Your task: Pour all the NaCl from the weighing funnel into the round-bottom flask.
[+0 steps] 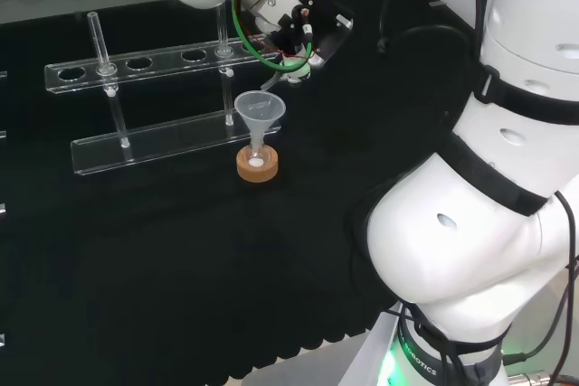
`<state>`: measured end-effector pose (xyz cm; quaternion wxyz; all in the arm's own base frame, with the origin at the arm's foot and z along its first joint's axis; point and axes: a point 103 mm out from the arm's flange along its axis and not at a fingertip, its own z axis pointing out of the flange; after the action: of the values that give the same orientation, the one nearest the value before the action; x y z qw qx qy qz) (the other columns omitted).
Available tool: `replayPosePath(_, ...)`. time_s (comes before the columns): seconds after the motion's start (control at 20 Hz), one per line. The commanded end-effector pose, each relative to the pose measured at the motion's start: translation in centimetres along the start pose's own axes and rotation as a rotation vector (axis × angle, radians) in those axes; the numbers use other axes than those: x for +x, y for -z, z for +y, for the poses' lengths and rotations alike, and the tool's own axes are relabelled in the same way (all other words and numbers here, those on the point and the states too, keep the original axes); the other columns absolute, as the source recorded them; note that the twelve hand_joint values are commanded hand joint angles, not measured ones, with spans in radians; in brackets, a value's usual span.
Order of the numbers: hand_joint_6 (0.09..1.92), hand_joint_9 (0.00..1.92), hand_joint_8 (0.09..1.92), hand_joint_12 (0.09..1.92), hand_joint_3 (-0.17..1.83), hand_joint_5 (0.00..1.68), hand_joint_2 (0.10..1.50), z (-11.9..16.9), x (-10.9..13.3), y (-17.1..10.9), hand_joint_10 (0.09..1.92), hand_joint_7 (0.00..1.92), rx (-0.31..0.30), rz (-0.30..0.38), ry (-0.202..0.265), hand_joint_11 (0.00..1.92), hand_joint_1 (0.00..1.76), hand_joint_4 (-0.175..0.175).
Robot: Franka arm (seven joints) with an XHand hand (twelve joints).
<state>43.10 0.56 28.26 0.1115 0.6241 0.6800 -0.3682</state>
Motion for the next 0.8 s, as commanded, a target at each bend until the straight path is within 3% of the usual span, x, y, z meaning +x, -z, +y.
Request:
replayPosePath(0.05,0.73,0.73,0.68,1.29,0.62,1.23,0.69,-0.1,-0.7,-0.5,0.52,0.46,-0.020,0.151,-0.003,0.44,1.10,0.175)
replayPosePath(0.8,0.74,0.73,0.68,1.29,0.62,1.23,0.69,0.0,-2.1,-1.7,0.53,0.46,-0.066,0.363,-0.026,0.44,1.10,0.175)
